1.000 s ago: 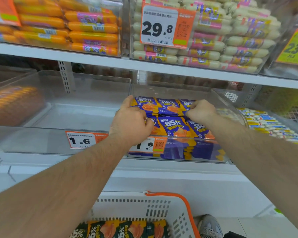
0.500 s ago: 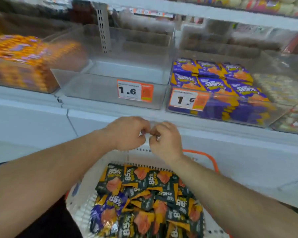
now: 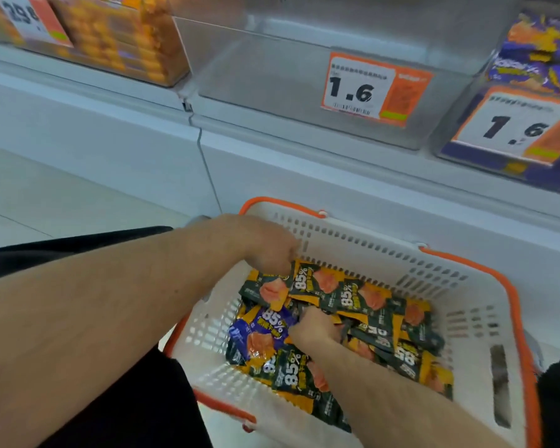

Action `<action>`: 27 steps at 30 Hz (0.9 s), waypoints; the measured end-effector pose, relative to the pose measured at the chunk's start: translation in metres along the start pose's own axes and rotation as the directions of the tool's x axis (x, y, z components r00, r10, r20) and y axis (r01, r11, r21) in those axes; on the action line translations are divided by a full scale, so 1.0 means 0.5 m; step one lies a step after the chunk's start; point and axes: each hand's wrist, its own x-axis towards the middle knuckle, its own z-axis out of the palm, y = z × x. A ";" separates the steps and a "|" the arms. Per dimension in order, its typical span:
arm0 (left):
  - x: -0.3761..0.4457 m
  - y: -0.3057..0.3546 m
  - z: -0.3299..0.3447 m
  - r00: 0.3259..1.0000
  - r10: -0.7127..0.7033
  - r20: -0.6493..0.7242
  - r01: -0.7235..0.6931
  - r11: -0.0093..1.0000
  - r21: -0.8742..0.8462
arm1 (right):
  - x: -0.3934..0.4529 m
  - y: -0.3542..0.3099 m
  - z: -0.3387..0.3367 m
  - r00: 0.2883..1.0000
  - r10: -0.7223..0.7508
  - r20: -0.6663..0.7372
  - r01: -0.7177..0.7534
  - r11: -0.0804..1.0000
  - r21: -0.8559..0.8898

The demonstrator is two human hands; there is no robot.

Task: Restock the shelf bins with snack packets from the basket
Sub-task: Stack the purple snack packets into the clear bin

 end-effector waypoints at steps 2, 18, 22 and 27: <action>-0.002 -0.006 0.001 1.000 -0.029 0.002 0.029 1.000 -0.005 | 0.007 -0.009 0.012 1.000 0.014 -0.026 -0.015 1.000 -0.022; -0.040 0.036 -0.033 0.999 0.001 -0.055 -0.002 1.000 -0.016 | -0.080 0.002 -0.067 0.987 -0.158 -0.001 0.152 0.946 0.288; -0.072 0.042 -0.052 0.995 0.005 -0.102 -0.009 1.000 -0.030 | -0.131 0.018 -0.171 0.951 -0.234 -0.203 0.293 0.890 0.349; -0.118 0.053 -0.095 0.954 -0.054 -0.296 -0.033 0.959 -0.281 | -0.214 0.021 -0.316 0.874 -0.211 -0.438 0.445 0.708 0.548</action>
